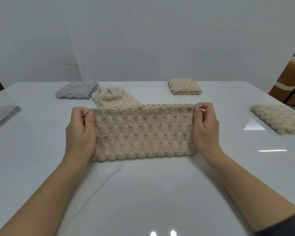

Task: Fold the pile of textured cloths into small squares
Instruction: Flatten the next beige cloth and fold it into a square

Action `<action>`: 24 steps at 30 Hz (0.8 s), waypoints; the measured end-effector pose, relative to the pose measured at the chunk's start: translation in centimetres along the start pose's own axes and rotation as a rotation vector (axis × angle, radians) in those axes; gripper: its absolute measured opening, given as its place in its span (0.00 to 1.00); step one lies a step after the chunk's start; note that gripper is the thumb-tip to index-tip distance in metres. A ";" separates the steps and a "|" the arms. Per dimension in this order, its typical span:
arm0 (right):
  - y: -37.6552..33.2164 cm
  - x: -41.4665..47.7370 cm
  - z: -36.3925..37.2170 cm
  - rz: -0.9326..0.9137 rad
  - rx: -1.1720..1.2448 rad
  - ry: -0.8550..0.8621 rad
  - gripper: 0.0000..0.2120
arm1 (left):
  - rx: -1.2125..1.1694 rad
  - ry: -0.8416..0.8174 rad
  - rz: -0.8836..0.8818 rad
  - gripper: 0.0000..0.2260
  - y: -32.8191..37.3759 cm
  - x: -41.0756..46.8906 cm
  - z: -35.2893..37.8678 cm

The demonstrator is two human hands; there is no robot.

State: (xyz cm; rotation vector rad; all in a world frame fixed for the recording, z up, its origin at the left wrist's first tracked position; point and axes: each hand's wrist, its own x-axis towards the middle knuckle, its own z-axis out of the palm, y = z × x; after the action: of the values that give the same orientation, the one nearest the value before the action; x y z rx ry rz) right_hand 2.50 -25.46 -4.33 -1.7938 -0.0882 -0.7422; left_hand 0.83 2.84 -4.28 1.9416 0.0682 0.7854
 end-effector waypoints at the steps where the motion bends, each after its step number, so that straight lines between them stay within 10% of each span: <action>1: -0.6 -0.1 -0.2 -0.012 -0.016 0.016 0.06 | 0.019 0.034 0.020 0.06 0.7 -0.2 -0.1; 12: 0.6 0.0 -0.9 0.241 -0.450 -0.308 0.09 | 0.511 -0.202 -0.133 0.10 0.8 -0.1 -0.5; 24: 3.3 2.3 1.8 0.000 -1.043 -0.294 0.16 | 0.899 -0.157 0.102 0.14 -2.6 1.9 3.8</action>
State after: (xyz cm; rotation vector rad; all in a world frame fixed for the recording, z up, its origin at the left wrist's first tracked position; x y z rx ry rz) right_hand 6.53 -25.75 -6.17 -2.8892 0.1345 -0.5393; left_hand 5.14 1.81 -6.56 2.8686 0.2650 0.7225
